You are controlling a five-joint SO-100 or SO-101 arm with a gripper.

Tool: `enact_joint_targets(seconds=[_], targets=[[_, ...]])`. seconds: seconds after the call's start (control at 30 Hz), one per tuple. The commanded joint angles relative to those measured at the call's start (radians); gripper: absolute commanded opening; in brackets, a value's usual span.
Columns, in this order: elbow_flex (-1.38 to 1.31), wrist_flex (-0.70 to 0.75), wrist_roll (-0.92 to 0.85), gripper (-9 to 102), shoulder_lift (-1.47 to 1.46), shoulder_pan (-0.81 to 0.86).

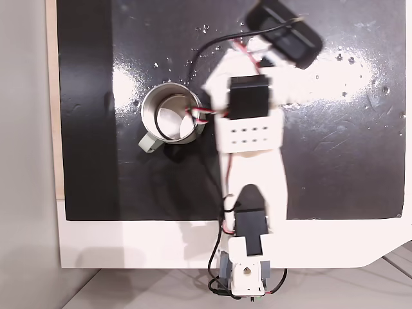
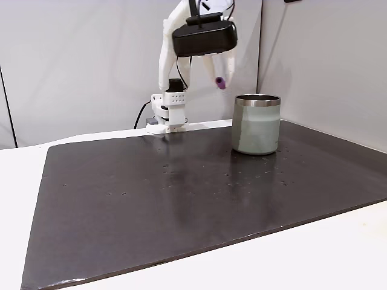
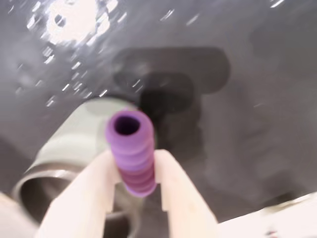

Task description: Grasp a pengrip and put it in the cup.

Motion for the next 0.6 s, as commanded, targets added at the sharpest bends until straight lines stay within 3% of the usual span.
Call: enact_joint_targets(seconds=[0.0, 0.3, 0.57], targets=[[-0.003, 0.008, 0.153, 0, 0.058, -0.127], [0.041, 0.011, 0.344, 0, 0.072, -0.344], [0.057, 0.011, 0.385, 0, 0.087, -0.400]])
